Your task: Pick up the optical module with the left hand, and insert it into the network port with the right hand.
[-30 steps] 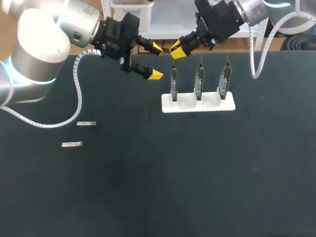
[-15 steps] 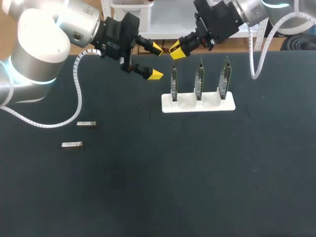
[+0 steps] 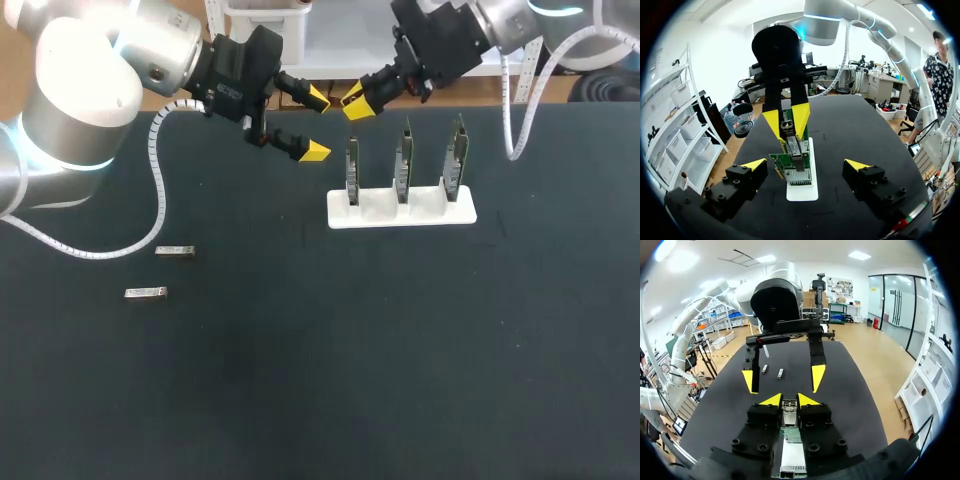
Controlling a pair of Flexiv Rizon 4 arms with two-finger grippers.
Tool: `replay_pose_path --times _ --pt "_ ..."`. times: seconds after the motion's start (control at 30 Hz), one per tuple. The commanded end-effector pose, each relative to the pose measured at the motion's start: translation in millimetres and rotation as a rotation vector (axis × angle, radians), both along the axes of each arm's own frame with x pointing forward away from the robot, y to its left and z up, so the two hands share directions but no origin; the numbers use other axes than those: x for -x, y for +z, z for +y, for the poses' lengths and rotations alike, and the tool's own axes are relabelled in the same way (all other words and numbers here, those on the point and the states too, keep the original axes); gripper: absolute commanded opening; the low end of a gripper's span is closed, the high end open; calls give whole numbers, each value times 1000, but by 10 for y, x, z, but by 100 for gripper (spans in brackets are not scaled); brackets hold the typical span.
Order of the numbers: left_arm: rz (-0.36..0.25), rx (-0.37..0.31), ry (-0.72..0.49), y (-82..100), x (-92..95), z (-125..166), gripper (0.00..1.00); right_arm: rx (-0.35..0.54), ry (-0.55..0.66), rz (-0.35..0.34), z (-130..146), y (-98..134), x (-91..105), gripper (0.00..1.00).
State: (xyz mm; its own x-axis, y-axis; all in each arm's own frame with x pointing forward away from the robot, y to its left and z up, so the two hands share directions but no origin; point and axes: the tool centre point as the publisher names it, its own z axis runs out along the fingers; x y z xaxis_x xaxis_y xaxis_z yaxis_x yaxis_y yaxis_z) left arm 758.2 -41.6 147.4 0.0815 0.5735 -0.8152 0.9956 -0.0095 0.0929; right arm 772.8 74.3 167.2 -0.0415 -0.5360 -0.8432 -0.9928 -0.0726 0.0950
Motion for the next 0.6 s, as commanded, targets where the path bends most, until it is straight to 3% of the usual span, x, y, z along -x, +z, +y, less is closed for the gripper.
replay_pose_path --times 0.03,0.6 --pt "3 -5 -1 8 -8 -3 100 -1 2 4 -1 -24 -13 0" --pt "3 -5 -1 8 -8 -3 100 -4 13 -16 1 36 -2 0"
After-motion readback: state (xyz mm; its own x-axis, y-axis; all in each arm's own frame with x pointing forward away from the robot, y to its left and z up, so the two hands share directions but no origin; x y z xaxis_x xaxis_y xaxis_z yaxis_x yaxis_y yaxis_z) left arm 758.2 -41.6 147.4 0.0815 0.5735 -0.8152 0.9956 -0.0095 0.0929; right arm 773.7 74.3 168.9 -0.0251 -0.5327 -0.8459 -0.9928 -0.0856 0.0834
